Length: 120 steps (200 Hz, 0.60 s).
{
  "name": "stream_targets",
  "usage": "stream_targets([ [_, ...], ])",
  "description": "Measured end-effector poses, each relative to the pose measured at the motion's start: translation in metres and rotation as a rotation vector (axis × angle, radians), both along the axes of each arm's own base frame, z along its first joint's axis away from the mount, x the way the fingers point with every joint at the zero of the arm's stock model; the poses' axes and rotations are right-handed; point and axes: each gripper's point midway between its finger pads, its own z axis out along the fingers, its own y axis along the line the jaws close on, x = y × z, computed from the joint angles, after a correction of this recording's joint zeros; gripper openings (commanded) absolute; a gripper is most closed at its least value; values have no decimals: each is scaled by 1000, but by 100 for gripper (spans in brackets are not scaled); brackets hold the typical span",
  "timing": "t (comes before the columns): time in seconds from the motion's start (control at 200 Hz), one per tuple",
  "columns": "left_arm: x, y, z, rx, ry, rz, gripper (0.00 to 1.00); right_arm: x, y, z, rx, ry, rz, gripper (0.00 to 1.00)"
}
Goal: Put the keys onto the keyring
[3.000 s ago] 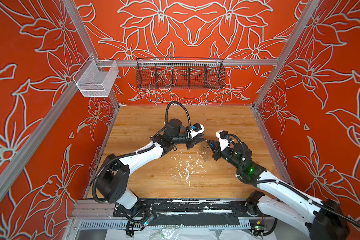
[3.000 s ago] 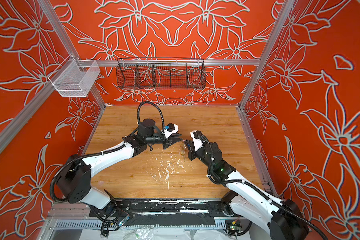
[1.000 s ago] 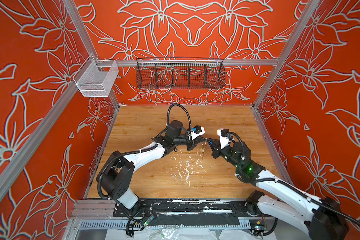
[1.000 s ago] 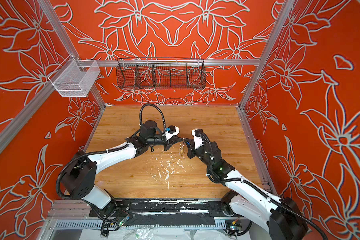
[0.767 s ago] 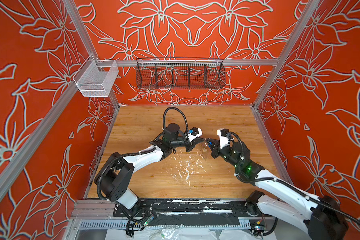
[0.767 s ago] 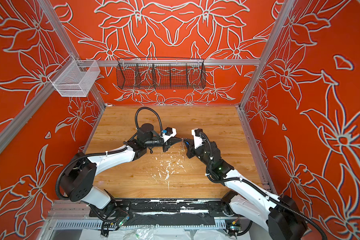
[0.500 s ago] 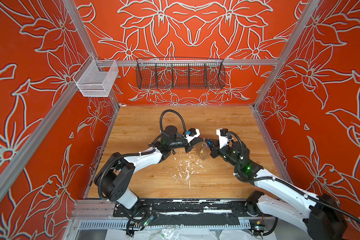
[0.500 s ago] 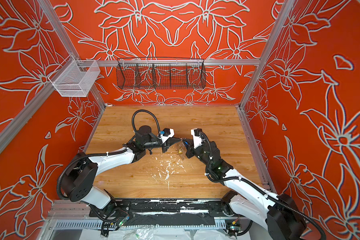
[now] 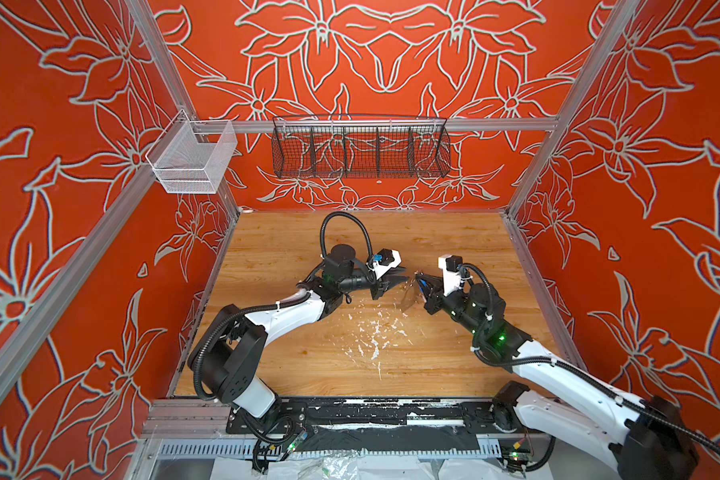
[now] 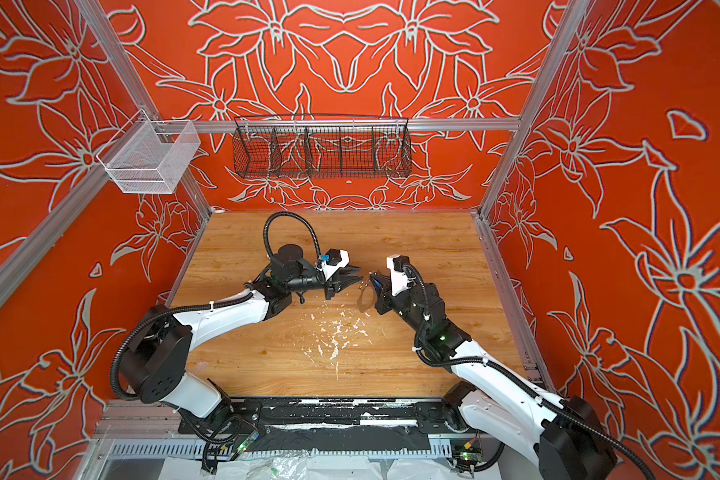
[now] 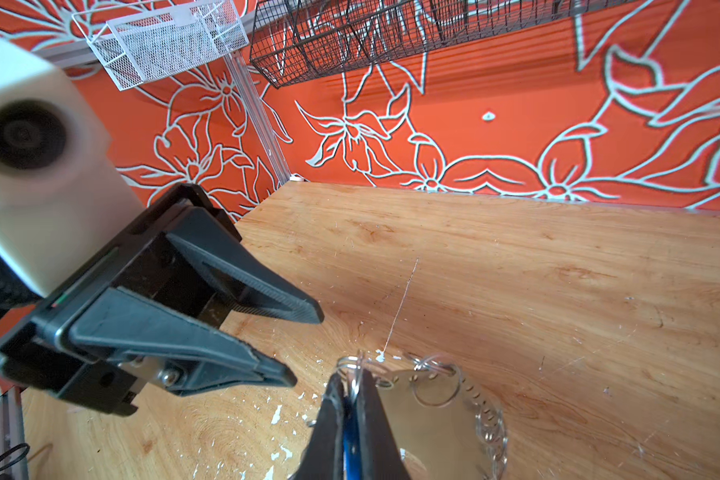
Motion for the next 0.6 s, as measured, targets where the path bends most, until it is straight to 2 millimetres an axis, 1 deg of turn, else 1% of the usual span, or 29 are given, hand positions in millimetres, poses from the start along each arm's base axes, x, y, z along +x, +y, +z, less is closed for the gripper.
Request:
stream_targets([
  [0.155, 2, -2, 1, 24, -7, 4, 27, -2, 2, 0, -16, -12, 16, 0],
  [0.365, -2, -7, -5, 72, -8, -5, 27, -5, 6, 0, -32, -25, 51, 0],
  [0.601, -4, -8, -10, 97, -2, -9, 26, -9, 10, -3, -39, -29, 83, 0],
])
